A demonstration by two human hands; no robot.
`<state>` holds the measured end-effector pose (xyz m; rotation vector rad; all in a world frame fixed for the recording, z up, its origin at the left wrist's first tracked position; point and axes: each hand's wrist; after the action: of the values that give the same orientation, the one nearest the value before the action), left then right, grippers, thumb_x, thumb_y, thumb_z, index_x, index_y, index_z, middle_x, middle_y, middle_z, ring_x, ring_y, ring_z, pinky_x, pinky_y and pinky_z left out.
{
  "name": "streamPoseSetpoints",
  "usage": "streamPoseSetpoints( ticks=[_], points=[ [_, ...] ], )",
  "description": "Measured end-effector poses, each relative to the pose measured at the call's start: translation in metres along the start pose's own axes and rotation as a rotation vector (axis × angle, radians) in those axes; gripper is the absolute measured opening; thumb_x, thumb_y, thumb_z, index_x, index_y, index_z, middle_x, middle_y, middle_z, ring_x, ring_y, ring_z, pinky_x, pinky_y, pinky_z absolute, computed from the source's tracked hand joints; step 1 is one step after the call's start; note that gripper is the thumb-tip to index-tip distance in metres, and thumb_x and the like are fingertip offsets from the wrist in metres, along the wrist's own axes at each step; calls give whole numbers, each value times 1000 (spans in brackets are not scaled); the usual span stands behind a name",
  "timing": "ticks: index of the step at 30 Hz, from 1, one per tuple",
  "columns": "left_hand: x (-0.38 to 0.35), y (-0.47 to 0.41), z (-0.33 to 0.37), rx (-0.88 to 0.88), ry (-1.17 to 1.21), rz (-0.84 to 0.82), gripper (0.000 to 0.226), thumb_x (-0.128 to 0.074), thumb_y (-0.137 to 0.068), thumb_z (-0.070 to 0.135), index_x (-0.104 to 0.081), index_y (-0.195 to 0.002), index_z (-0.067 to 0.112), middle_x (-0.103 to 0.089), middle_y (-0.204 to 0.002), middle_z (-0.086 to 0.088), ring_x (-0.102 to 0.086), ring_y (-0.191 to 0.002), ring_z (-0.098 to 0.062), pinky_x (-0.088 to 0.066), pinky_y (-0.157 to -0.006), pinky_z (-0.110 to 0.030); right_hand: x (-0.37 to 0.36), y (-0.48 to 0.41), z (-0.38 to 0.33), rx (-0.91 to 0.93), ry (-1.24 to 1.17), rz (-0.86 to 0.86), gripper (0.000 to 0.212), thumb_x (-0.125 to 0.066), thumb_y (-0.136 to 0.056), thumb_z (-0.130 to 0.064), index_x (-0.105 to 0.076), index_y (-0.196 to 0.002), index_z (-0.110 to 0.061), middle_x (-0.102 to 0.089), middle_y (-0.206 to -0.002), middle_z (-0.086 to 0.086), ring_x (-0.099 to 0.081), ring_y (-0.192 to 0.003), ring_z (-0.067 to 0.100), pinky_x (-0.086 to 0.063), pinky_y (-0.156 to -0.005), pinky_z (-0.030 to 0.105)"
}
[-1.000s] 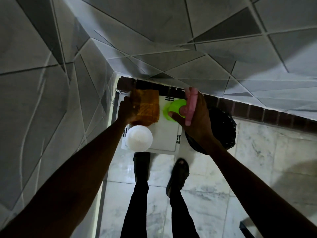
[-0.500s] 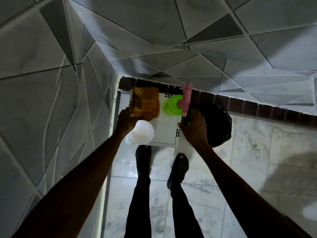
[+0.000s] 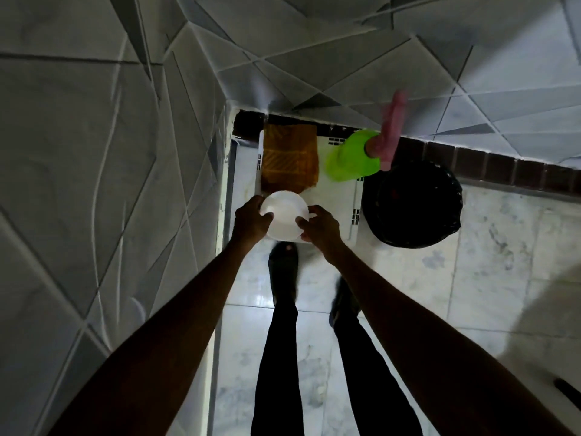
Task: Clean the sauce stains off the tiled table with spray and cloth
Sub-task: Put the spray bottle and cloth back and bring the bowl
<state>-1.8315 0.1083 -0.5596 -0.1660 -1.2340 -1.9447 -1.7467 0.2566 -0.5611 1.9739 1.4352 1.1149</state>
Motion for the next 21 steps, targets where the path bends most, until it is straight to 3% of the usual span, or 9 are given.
streamPoseSetpoints(
  ticks=[2, 5, 6, 9, 11, 16, 18, 21],
  points=[
    [7, 14, 4, -19, 2, 11, 40, -61, -95, 17, -53, -133, 7, -60, -131, -17, -58, -119, -34, -53, -97, -49, 6, 14, -3, 26, 20, 27, 36, -71, -94, -19, -62, -126, -5, -74, -104, 21, -73, -78, 30, -64, -66, 31],
    [27, 53, 23, -30, 85, -10, 41, -62, -94, 13, -54, -133, 5, -61, -131, -19, -59, -118, -36, -56, -89, -53, 33, 52, -18, 23, 7, 46, 31, -69, -94, -19, -67, -124, -10, -75, -104, 16, -75, -88, 30, -63, -81, 44],
    [39, 75, 38, -32, 111, -18, 41, -64, -93, 13, -55, -133, 4, -61, -129, -19, -60, -116, -36, -56, -89, -53, 48, 75, -29, 17, -25, 65, 31, -70, -94, -18, -68, -123, -9, -75, -100, 14, -75, -85, 25, -63, -79, 45],
    [67, 147, 79, -29, 174, -61, 38, -68, -90, 13, -60, -127, 8, -65, -113, -16, -63, -108, -35, -57, -87, -53, 90, 152, -58, -8, -129, 103, 33, -71, -94, -13, -67, -125, -2, -71, -87, 8, -69, -61, 9, -64, -64, 32],
    [83, 198, 109, -69, 170, -93, 36, -70, -90, 15, -62, -124, 10, -64, -104, -10, -64, -103, -33, -57, -86, -52, 122, 212, -78, -18, -184, 147, 31, -72, -93, -11, -68, -122, -2, -70, -83, 5, -67, -58, 11, -63, -60, 30],
    [113, 308, 182, -219, 133, -164, 31, -68, -91, 21, -63, -121, 16, -66, -108, -8, -65, -102, -30, -57, -88, -51, 187, 354, -111, 53, -295, 311, 21, -74, -91, -12, -67, -111, -13, -70, -85, 7, -69, -61, 16, -62, -56, 29],
    [117, 348, 210, -313, 87, -198, 27, -67, -92, 27, -63, -118, 21, -65, -105, -2, -65, -100, -27, -57, -87, -46, 204, 405, -110, 57, -377, 403, 20, -74, -91, -11, -66, -109, -10, -71, -88, 11, -71, -63, 22, -62, -55, 31],
    [115, 402, 243, -496, -2, -240, 24, -63, -95, 31, -65, -117, 21, -65, -108, 0, -62, -94, -14, -52, -74, -22, 221, 472, -100, 42, -501, 529, 19, -74, -91, -10, -66, -108, -10, -72, -86, 11, -72, -61, 19, -61, -54, 31]
  ],
)
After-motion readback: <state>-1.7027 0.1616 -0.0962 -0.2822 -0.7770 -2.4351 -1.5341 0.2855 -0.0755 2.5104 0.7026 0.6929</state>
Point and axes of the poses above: each hand's wrist, its own y-axis away from the middle knuckle, its own x-axis out of the back of the hand, z = x × y
